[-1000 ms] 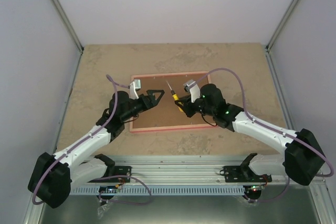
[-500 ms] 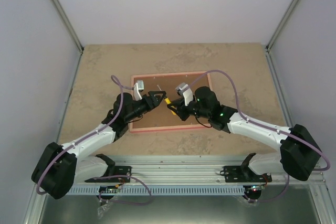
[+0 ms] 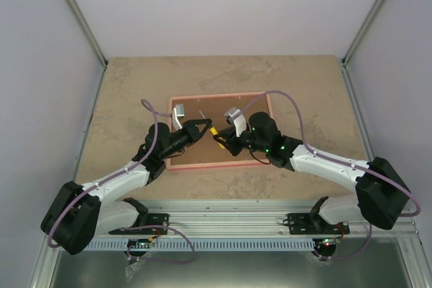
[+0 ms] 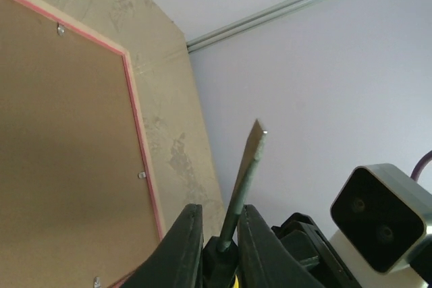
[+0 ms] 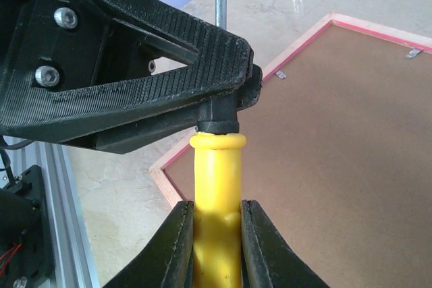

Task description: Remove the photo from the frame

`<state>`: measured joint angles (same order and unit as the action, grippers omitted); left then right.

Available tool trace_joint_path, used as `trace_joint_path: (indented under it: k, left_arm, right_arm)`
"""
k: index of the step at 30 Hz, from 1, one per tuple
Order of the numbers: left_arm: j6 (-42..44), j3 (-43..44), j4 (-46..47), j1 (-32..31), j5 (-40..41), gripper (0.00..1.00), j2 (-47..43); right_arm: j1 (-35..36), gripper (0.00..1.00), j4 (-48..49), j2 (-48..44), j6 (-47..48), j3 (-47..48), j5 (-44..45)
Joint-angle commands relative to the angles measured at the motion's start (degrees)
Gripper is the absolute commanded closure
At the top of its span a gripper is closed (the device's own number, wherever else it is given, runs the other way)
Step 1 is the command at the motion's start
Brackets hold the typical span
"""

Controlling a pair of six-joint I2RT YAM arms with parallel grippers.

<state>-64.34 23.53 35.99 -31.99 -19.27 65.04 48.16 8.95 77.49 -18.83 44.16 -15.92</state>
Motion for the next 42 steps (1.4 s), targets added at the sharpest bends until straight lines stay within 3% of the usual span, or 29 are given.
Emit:
trace_joint_path:
  k: [1,9,16,25,42]
  left_arm:
    - [-4.22,-2.91,3.38,-0.23,1.82,0.89,-1.03]
    - [-12.87,-6.02,4.17,-0.21,5.86,0.98,-4.34]
    - [-20.69,-9.11,6.66,-0.24,8.98,1.0,-7.54]
    - [-24.27,-9.66,8.87,-0.24,8.36,1.0,-8.97]
    - [-25.38,-10.37,10.58,-0.52,7.57,1.0,-9.18]
  right_arm:
    - [0.35,0.89,5.54,-0.77,0.81,-1.18,-0.87]
    - [0.67,0.53,17.11,-3.66,1.58,-8.46,-0.97]
    - [2.86,0.42,27.22,-3.19,2.69,-12.5,1.01]
    - [5.01,0.44,32.15,1.64,3.79,-10.69,4.75]
    - [5.19,0.69,34.46,5.06,3.3,-8.66,5.99]
